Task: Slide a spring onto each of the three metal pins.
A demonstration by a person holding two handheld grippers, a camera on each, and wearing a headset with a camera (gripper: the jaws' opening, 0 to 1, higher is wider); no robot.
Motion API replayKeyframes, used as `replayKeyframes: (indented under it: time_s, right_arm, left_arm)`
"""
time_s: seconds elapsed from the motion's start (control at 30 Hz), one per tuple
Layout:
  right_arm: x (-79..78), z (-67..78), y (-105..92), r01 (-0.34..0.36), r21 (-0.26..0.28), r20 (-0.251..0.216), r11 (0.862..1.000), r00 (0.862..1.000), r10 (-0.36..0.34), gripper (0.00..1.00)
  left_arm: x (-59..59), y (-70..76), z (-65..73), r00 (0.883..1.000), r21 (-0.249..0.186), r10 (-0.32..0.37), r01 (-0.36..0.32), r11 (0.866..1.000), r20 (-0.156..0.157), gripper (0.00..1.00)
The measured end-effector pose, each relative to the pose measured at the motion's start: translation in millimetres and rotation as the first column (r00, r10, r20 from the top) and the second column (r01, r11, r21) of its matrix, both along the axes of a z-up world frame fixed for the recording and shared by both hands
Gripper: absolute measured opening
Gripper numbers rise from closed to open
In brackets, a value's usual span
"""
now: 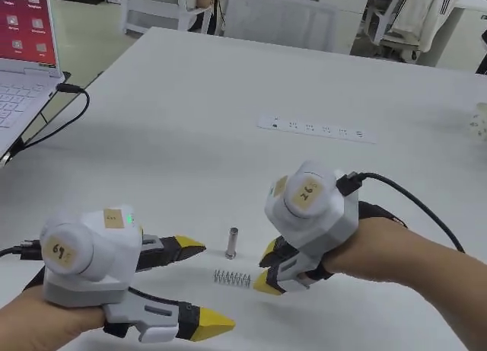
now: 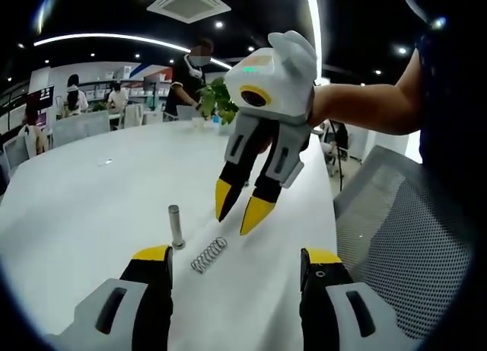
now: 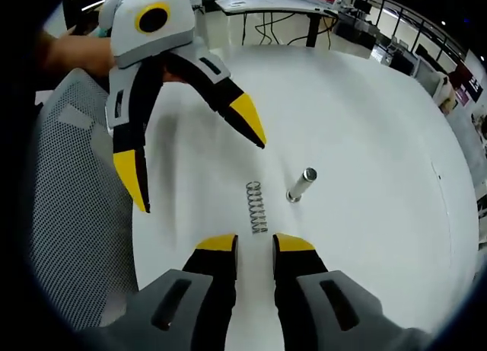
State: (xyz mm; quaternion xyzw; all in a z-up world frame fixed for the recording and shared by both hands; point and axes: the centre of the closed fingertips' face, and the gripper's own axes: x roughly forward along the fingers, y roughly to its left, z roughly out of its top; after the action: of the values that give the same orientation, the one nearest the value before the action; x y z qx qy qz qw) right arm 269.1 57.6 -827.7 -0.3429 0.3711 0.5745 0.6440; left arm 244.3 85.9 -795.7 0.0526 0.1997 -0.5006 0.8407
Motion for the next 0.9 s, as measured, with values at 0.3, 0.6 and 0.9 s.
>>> replayKeyframes:
  time_s: [0.3,0.6,0.9]
  right_arm:
    - [4.1,-9.7,7.6,-0.013,-0.006,-0.006,1.000,1.000,0.013,0.15]
    - [3.6,-19.5,10.0,-0.028,-0.022,-0.015,0.999,1.000,0.027,0.14]
    - [3.9,-23.9,12.5,-0.043,-0.033,-0.019,0.999,0.999,0.042,0.13]
  left_arm:
    - [-1.4,2.4,-1.2,1.000,0.002,0.001,-0.001,1.000,-0.002,0.63]
    - [-0.9,4.0,-3.6,1.000,0.005,0.003,-0.003,1.000,-0.007,0.62]
    - [0.1,4.3,-4.5,1.000,0.002,0.007,-0.006,1.000,-0.009,0.62]
